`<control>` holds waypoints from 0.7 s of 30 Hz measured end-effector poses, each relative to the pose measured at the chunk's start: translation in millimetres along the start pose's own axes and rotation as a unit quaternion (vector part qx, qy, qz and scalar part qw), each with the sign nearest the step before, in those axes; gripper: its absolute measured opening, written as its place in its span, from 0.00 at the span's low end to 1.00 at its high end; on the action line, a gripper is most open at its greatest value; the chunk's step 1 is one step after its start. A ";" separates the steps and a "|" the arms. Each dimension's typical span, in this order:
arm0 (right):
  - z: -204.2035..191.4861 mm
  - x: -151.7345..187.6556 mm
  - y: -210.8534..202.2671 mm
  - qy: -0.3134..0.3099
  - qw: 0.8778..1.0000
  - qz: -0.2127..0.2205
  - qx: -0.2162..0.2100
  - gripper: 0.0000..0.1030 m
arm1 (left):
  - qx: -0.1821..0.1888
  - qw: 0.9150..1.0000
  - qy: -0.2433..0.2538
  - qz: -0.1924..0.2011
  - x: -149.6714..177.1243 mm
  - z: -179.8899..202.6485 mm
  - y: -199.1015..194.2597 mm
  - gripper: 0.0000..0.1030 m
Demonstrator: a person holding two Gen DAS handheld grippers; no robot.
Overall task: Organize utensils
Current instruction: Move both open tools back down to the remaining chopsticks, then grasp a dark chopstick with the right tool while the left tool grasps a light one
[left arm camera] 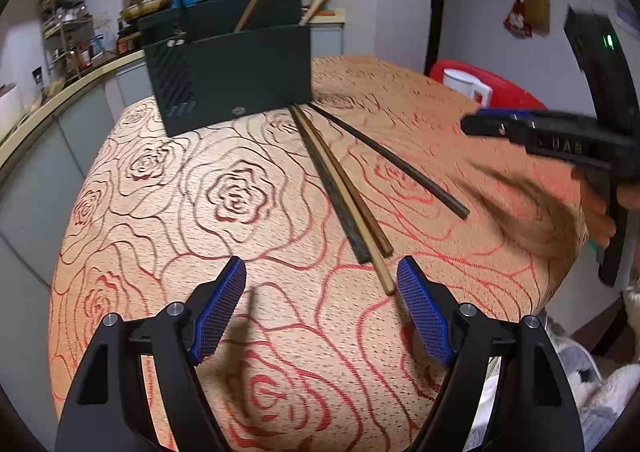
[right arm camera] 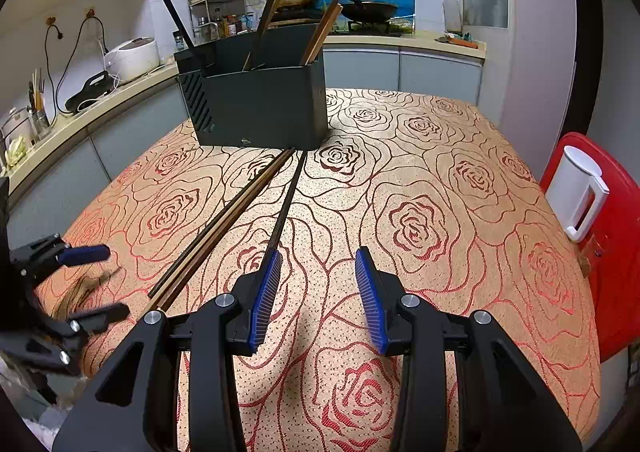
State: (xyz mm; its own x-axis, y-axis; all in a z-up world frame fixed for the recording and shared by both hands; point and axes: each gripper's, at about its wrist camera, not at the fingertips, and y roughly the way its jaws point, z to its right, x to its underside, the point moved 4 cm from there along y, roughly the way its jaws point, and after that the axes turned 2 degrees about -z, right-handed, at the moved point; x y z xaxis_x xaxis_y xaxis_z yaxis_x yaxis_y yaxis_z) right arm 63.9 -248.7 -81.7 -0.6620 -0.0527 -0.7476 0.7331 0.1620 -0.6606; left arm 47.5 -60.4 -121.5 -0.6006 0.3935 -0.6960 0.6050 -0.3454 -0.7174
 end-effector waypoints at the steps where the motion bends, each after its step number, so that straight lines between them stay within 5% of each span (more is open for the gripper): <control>1: 0.3 0.1 -0.2 0.000 1.000 0.000 0.000 0.37 | -0.005 1.000 0.006 -0.001 0.4 2.1 2.0 0.73; 14: -4.9 10.0 2.3 -0.002 1.000 -0.011 -0.007 0.37 | -0.047 0.999 -0.020 -0.016 2.9 -18.0 7.3 0.71; 21: -23.1 29.8 6.8 -0.017 0.999 -0.026 -0.031 0.37 | -0.069 0.997 -0.045 -0.014 6.2 -35.7 4.0 0.51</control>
State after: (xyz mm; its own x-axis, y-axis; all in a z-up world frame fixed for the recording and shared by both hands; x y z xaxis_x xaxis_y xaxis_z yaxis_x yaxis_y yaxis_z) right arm 45.6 -226.4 -106.9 -0.6929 -0.0958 -0.7146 0.6855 0.2197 -0.6941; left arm 64.8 -28.9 -127.6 -0.6586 0.3211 -0.6805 0.6499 -0.2130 -0.7295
